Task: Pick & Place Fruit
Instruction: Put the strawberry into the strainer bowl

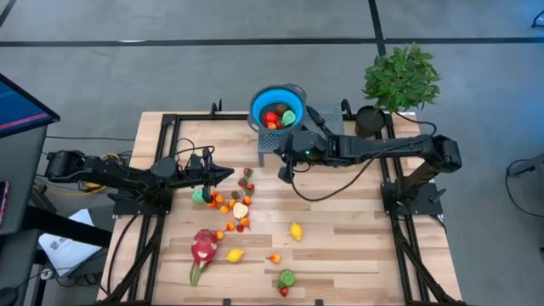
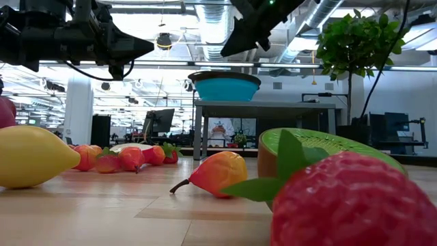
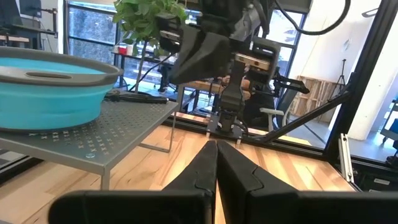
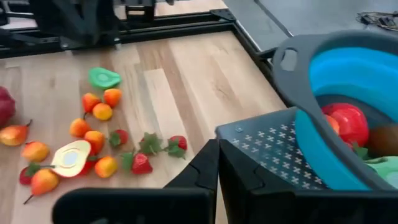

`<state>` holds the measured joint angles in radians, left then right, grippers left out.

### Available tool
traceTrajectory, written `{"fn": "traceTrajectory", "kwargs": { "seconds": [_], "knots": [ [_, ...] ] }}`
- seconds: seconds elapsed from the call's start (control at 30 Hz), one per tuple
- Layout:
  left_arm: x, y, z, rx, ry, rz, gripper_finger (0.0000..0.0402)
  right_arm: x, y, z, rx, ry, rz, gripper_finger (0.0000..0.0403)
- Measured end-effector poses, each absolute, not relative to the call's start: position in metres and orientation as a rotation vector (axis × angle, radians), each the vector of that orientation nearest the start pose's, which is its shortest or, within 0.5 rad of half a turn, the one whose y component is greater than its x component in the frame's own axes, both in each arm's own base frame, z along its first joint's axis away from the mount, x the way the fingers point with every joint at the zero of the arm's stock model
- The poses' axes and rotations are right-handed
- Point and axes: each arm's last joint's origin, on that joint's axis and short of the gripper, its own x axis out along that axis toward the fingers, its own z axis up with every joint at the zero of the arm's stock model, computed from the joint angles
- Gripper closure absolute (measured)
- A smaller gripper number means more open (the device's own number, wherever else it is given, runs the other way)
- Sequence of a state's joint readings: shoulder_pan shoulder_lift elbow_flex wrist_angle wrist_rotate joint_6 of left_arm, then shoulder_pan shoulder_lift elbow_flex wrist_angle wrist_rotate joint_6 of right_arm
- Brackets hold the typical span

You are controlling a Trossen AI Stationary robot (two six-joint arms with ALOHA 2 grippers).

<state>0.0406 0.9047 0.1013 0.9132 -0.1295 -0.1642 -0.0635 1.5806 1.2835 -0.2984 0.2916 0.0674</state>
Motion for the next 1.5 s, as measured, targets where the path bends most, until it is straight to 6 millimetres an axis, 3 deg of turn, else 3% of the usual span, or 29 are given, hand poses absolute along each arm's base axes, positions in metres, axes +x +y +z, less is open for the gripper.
{"fn": "traceTrajectory", "kwargs": {
  "seconds": [0.37, 0.57, 0.67, 0.97, 1.2, 1.5],
  "knots": [
    [0.166, 0.010, 0.187, -0.168, -0.122, 0.160, 0.0401, 0.351, -0.012, 0.300, -0.055, 0.575, -0.298, 0.0402],
    [0.166, 0.010, 0.187, -0.167, -0.122, 0.160, 0.0401, 0.342, -0.004, 0.261, 0.021, 0.519, -0.217, 0.0402],
    [0.166, 0.010, 0.187, -0.167, -0.122, 0.160, 0.0401, 0.328, -0.001, 0.254, 0.058, 0.482, -0.195, 0.0402],
    [0.166, 0.010, 0.187, -0.167, -0.122, 0.160, 0.0401, 0.281, 0.007, 0.270, 0.025, 0.290, -0.149, 0.0403],
    [0.166, 0.010, 0.187, -0.167, -0.122, 0.161, 0.0401, 0.243, 0.026, 0.261, -0.014, 0.186, -0.055, 0.0403],
    [0.166, 0.010, 0.188, -0.167, -0.130, 0.161, 0.0401, 0.216, 0.042, 0.252, -0.018, 0.085, 0.034, 0.0403]
  ]
}}
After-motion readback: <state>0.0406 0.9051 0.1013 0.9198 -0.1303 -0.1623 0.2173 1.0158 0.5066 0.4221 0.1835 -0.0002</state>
